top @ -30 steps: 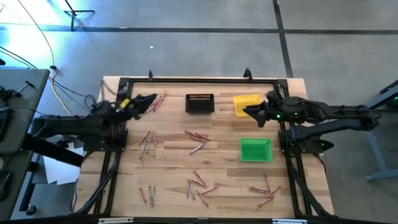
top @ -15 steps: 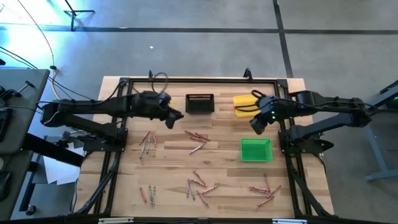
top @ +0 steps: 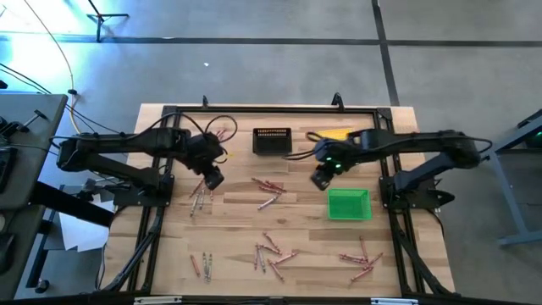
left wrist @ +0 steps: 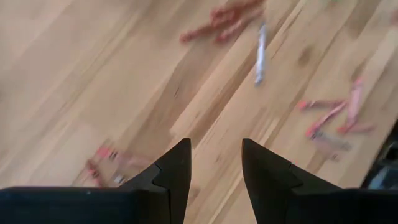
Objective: Sort crayons
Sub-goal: Put the red crayon into the yellow basket
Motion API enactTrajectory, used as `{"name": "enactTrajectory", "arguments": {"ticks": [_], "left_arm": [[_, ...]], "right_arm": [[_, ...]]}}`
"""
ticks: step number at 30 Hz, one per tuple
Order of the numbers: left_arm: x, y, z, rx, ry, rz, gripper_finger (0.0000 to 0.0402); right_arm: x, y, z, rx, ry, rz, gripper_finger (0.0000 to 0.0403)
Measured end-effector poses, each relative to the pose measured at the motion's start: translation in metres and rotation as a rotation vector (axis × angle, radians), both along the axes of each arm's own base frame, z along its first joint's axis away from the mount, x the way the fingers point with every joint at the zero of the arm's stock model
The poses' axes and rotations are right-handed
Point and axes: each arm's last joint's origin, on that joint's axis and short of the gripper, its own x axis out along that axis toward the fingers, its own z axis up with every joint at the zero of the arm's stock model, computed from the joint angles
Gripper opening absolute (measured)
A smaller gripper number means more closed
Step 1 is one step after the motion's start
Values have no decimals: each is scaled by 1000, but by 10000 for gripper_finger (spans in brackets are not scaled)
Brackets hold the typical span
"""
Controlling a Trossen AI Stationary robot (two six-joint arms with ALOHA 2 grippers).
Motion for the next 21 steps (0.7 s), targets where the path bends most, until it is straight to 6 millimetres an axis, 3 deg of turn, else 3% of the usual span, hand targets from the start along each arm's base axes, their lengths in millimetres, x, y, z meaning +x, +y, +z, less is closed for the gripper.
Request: {"name": "enactTrajectory", "arguments": {"ticks": [8,21], "left_arm": [[-4,-9,-2,26,46,-94,126],[-10,-27,-3,-16,92,-275,126]], "right_arm": [[55,-1,-52,44,31,-58,134],[102,-2,-113,149,26,-178,134]]}}
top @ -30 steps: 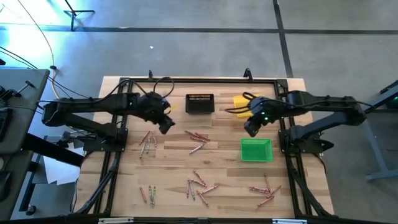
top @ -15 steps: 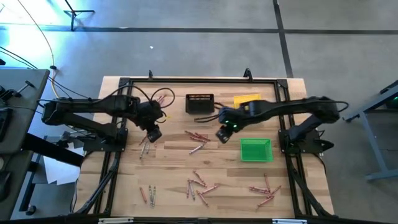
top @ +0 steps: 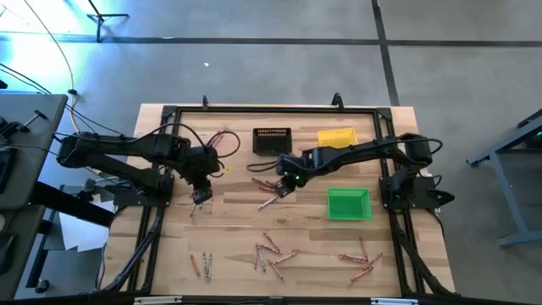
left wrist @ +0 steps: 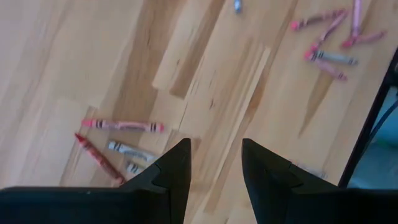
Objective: Sort crayons
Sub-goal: Put the red crayon into the yellow basket
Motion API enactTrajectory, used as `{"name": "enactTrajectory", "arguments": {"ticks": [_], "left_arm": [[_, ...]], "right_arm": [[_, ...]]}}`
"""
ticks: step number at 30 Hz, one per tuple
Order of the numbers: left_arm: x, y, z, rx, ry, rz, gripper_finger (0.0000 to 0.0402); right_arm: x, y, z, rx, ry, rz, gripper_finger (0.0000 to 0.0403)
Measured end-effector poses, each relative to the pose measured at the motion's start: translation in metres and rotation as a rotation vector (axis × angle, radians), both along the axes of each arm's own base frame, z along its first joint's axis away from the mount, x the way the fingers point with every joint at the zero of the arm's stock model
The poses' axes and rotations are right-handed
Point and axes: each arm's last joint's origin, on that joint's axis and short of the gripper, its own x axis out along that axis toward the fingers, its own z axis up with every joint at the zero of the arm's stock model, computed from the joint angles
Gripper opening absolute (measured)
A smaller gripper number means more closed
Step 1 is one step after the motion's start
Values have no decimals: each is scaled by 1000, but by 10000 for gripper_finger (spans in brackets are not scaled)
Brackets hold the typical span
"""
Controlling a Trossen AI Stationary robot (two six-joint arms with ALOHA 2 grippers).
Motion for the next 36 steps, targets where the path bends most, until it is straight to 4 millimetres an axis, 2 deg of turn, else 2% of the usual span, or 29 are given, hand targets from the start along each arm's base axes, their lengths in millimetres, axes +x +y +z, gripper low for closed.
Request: {"name": "enactTrajectory", "arguments": {"ticks": [7,11,13,16,20,22,24,32,36], "left_arm": [[-5,-9,-2,4,56,-29,126],[-7,-15,-1,-3,57,-39,126],[-8,-17,0,-6,54,-43,126],[-10,-21,1,-15,48,-38,126],[-13,-25,3,-18,44,-53,126],[-15,-27,4,-20,41,-56,126],[-15,-28,4,-23,44,-46,126],[-26,-36,7,-16,67,-19,126],[-33,-40,9,0,67,1,126]], "right_arm": [[11,3,-19,34,-5,15,134],[12,3,-19,34,-7,22,134],[12,3,-14,16,16,35,134],[23,2,5,-31,10,85,134],[36,1,26,-140,103,174,134],[42,0,30,-161,157,209,134],[48,0,25,-163,201,244,134],[62,-13,-23,-121,334,274,134],[65,-16,-33,-113,351,286,134]]}}
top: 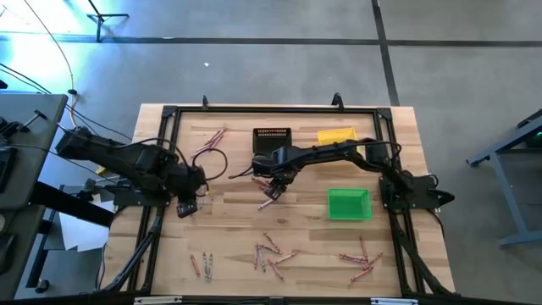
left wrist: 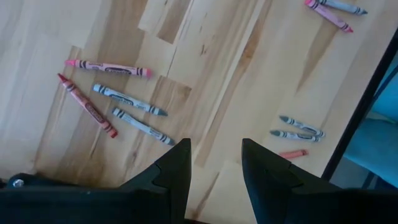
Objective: Sort crayons
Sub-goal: Put the red crayon into the yellow basket
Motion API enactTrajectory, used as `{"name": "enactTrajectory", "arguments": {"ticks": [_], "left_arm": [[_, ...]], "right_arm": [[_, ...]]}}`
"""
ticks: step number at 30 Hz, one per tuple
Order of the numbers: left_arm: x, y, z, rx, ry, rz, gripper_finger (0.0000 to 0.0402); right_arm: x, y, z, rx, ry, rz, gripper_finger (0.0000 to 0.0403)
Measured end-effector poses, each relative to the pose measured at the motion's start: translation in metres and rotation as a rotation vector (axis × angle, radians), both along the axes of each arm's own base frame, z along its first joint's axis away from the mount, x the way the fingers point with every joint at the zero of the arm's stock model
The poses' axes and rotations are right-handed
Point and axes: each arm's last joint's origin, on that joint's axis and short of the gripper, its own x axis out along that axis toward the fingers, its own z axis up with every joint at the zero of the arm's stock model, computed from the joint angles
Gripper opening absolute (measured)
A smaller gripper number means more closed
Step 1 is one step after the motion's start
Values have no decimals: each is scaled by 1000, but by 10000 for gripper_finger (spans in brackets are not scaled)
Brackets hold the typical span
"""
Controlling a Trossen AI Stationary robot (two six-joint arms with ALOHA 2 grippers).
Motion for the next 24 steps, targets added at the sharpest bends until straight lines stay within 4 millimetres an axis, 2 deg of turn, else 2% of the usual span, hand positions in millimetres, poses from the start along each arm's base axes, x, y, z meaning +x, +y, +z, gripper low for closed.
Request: {"name": "enactTrajectory", "arguments": {"ticks": [12,24], "left_arm": [[-15,-3,6,21,-14,57,126],[-18,-3,7,34,-18,52,126]], "right_arm": [[11,2,-4,19,-116,-19,134],[10,2,-12,-2,-80,-23,134]]}}
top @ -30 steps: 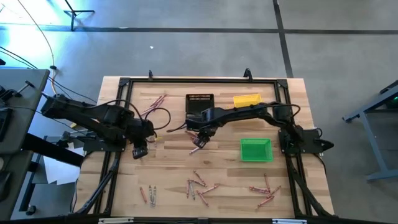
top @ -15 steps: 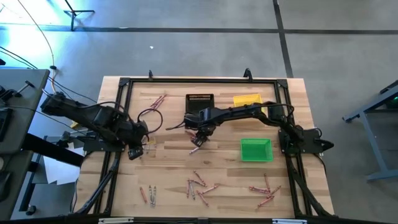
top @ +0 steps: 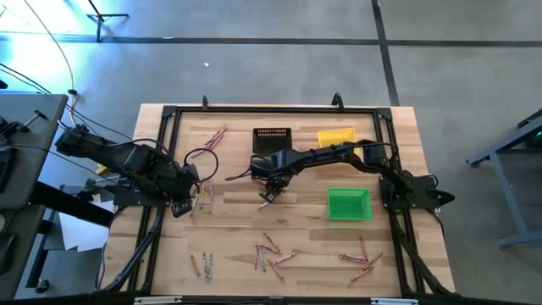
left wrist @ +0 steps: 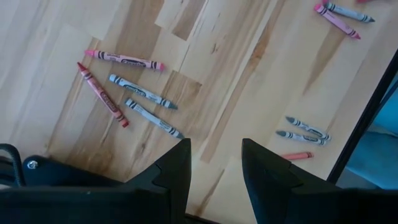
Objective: Sort crayons
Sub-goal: Put the red crayon into the yellow basket
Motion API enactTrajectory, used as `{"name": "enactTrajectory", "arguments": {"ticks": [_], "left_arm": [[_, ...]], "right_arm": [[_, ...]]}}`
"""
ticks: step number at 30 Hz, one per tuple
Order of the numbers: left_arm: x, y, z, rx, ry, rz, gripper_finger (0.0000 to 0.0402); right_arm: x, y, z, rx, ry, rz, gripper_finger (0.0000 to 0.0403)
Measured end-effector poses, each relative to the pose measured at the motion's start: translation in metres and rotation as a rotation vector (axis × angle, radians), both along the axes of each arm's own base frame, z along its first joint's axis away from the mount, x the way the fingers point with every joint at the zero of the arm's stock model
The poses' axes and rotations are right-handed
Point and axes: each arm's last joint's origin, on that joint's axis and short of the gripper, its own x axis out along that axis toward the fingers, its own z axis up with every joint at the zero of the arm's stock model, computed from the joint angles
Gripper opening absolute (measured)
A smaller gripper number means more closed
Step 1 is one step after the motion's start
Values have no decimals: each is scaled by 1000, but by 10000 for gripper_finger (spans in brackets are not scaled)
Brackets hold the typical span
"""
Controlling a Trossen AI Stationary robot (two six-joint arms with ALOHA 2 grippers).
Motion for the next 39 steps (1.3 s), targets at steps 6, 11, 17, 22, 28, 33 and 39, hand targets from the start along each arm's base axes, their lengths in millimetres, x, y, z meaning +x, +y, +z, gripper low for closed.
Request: {"name": "enactTrajectory", "arguments": {"ticks": [6,11,17,22,28,33,39], "left_arm": [[0,0,0,11,-3,3,126],[0,0,0,13,1,3,126],[0,1,0,21,-2,5,126],[0,1,0,41,-9,11,126],[0,2,0,57,-14,17,126],[0,2,0,60,-15,18,126],[0,2,0,77,-20,24,126]], "right_arm": [[-1,-2,-3,-22,4,-4,134],[-8,-1,-13,-13,20,-11,134],[-10,-1,-19,-6,26,-33,131],[-9,-1,-20,4,18,-53,87],[-9,0,-21,22,11,-45,11],[-10,-2,-16,49,1,-52,14],[-24,-9,9,53,28,-69,10]]}}
